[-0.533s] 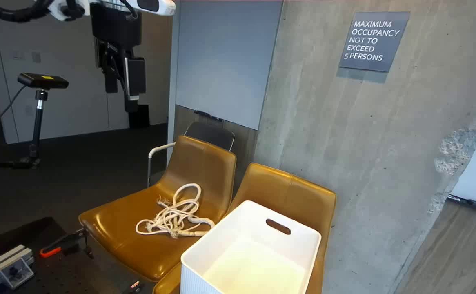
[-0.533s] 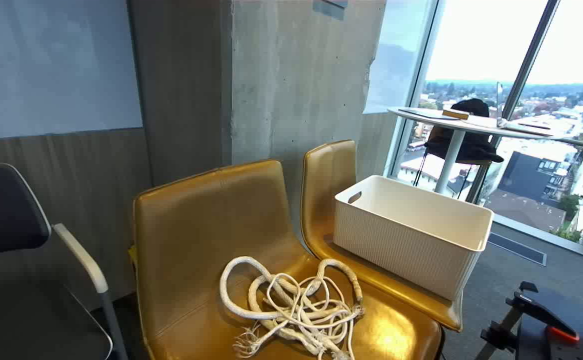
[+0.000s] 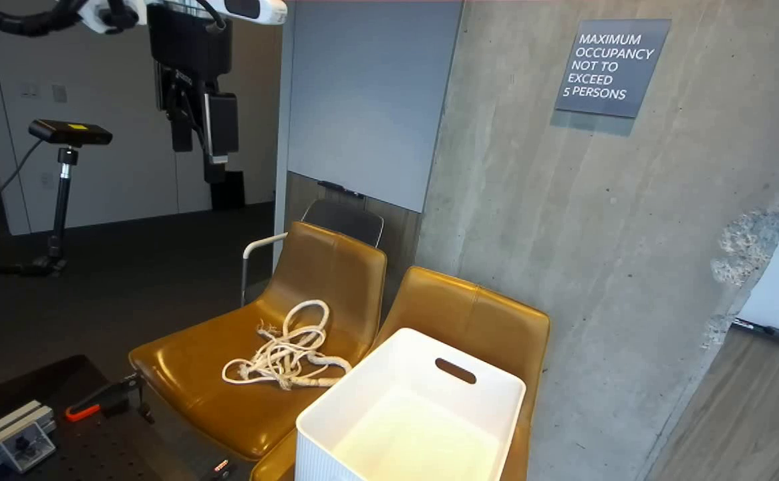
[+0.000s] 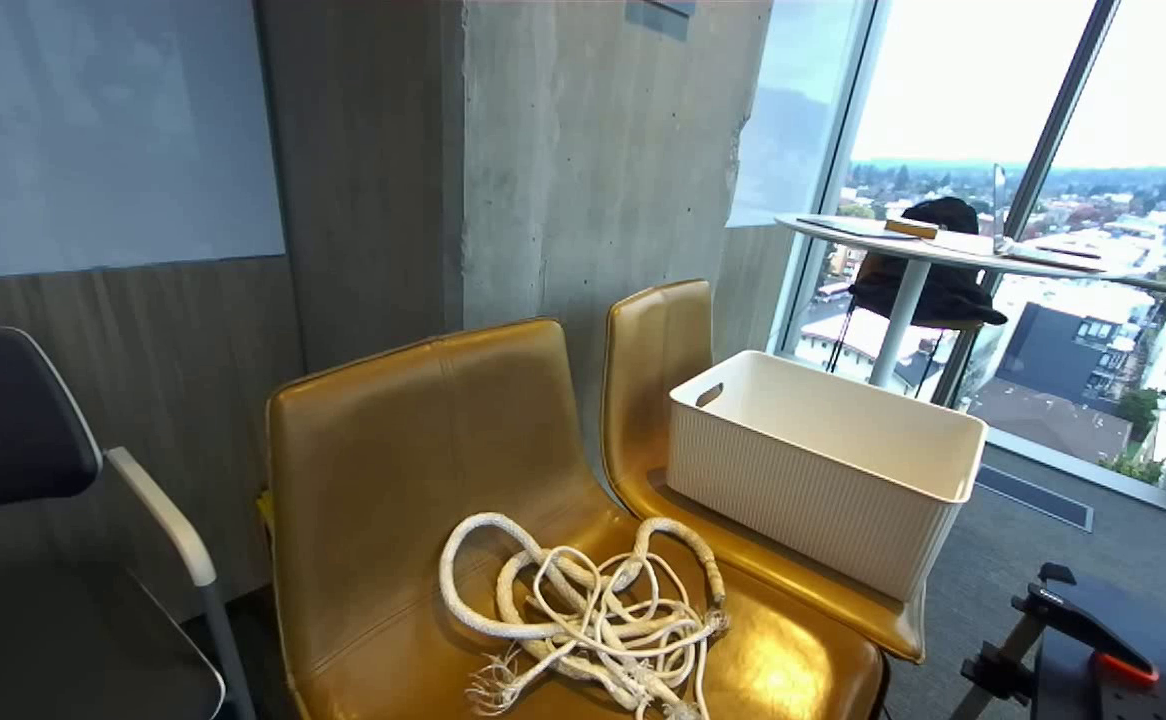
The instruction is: Put the pieces of rope into the white object, then take them out
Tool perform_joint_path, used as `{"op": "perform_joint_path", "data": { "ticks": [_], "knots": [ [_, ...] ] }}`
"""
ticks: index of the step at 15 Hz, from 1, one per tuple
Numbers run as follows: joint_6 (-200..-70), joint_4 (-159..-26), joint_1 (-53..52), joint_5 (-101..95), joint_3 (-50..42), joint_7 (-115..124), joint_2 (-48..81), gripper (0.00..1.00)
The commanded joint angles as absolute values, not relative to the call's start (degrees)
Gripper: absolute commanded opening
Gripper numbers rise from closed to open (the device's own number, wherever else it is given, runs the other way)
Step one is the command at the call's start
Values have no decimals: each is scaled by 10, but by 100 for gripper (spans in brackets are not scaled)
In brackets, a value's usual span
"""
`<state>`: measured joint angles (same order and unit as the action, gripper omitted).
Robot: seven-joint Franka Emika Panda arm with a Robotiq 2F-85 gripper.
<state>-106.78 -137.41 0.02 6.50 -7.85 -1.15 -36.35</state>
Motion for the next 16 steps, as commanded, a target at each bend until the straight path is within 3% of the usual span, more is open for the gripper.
{"op": "perform_joint_path", "data": {
  "ticks": [1,7,16],
  "knots": [
    [-1066,-1373,13,71,-69,-18,-362,100],
    [-1117,-1365,-5,74,-55,-35,-330,100],
    [-1360,-1280,-78,58,30,-100,-84,100]
  ]
}}
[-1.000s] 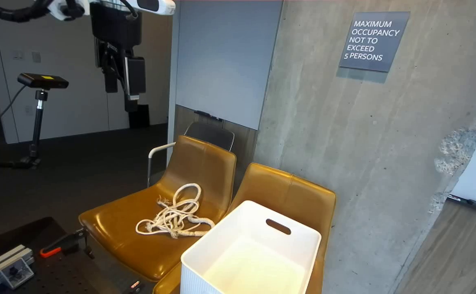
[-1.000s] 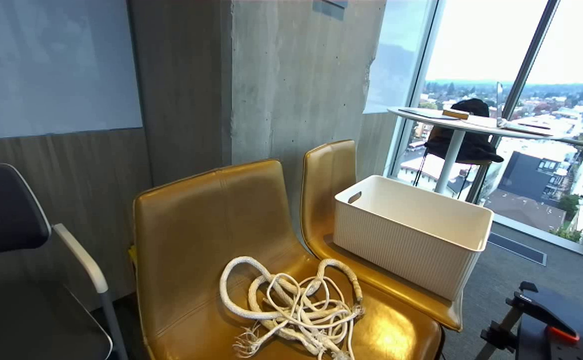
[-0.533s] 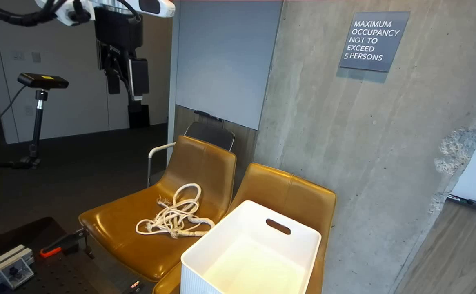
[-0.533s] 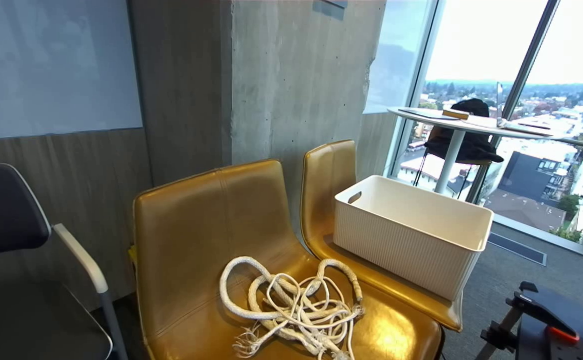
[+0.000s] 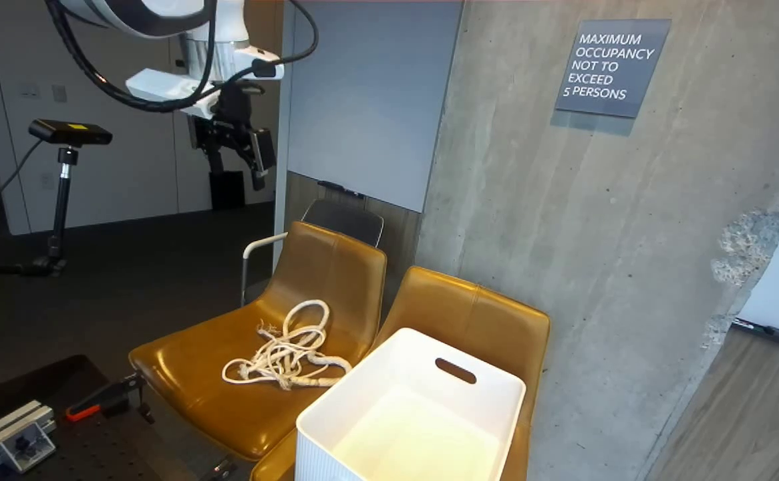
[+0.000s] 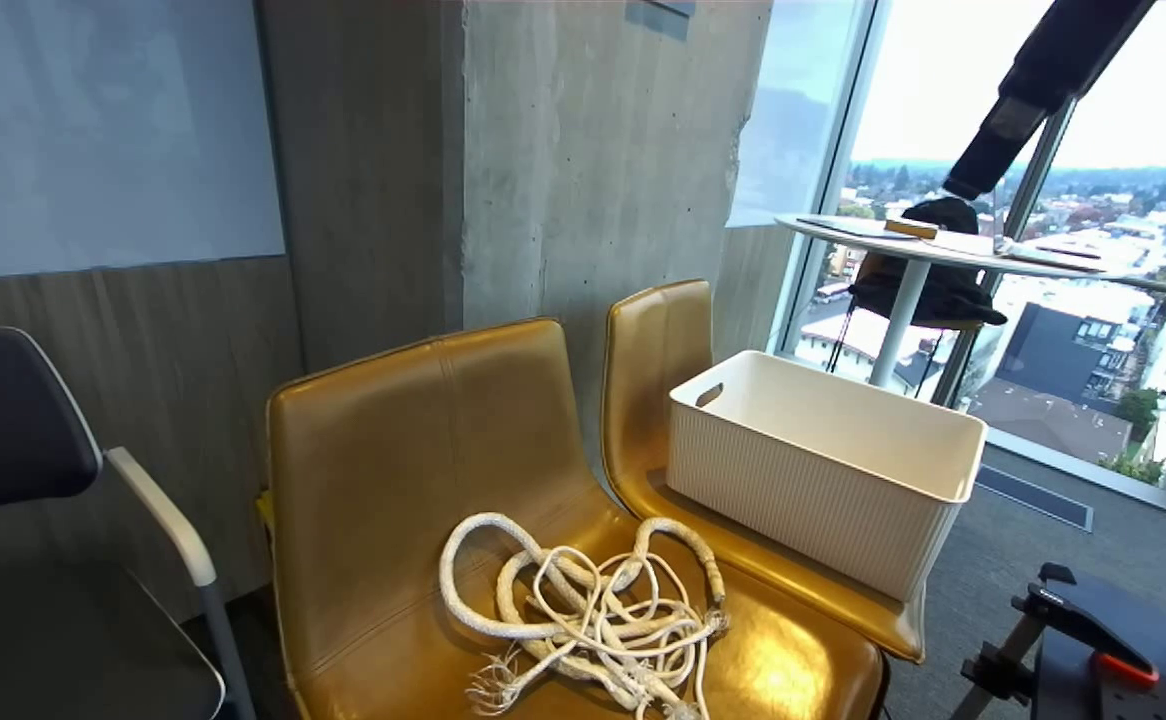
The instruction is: Put the pieces of rope into the white object, then take them out
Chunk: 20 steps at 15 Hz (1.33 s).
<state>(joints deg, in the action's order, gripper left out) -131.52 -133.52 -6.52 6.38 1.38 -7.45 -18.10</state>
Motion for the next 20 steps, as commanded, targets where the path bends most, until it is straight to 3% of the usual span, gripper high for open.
{"op": "perform_joint_path", "data": {
  "ticks": [1,10,20],
  "knots": [
    [-1375,-1267,-82,55,37,-105,-56,100],
    [-1444,-1134,-96,-39,73,-114,220,100],
    [-1489,-1031,-89,-105,63,-141,430,100]
  ]
}}
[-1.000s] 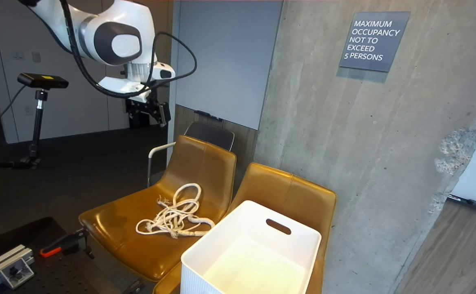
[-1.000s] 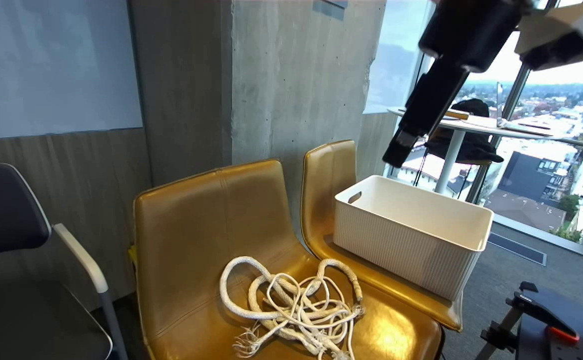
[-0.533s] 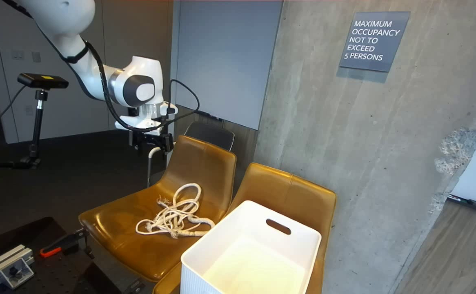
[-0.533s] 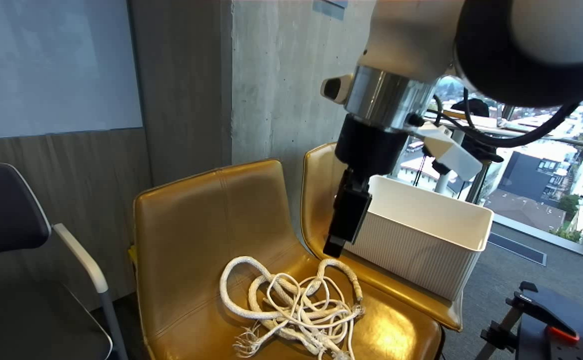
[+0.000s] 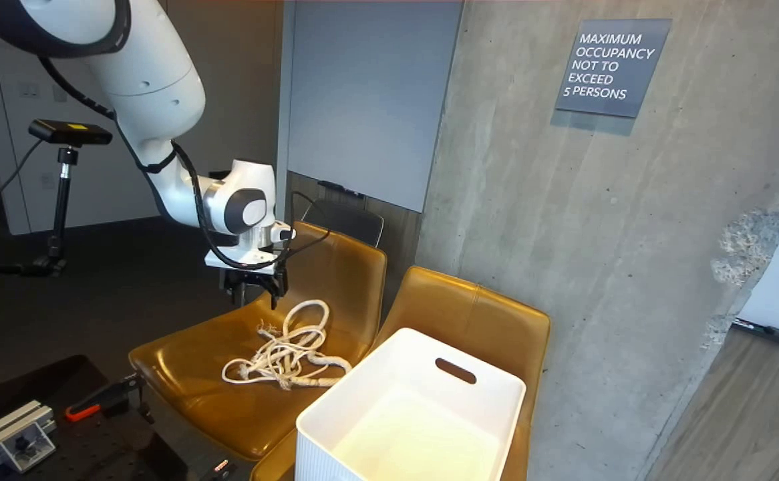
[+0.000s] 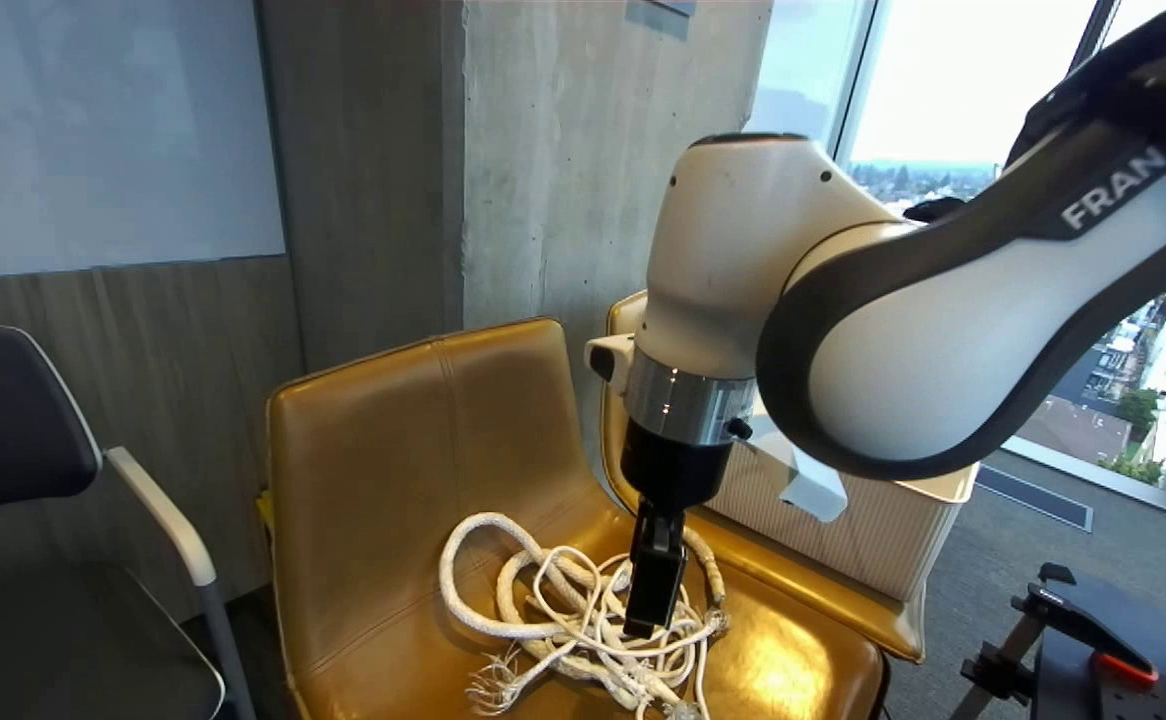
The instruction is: Put the pieces of rope into the white object, then take them out
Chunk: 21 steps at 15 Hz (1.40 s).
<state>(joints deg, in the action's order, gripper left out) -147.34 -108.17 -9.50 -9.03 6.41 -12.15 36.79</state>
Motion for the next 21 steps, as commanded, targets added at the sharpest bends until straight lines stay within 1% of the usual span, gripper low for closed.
{"op": "perform_joint_path", "data": {
  "ticks": [1,9,10,11,13,16,17,18,21],
  "knots": [
    [-1490,-1017,-84,-105,63,-149,450,100],
    [-1485,-915,-30,-86,87,-211,580,100],
    [-1482,-906,-31,-85,90,-209,591,95],
    [-1481,-898,-33,-86,91,-208,600,72],
    [-1477,-886,-39,-90,93,-205,610,68],
    [-1469,-876,-47,-90,96,-201,615,42],
    [-1468,-874,-49,-90,96,-199,615,36],
    [-1466,-874,-52,-90,95,-198,614,27],
    [-1461,-878,-58,-91,94,-196,606,6]
  ]
}}
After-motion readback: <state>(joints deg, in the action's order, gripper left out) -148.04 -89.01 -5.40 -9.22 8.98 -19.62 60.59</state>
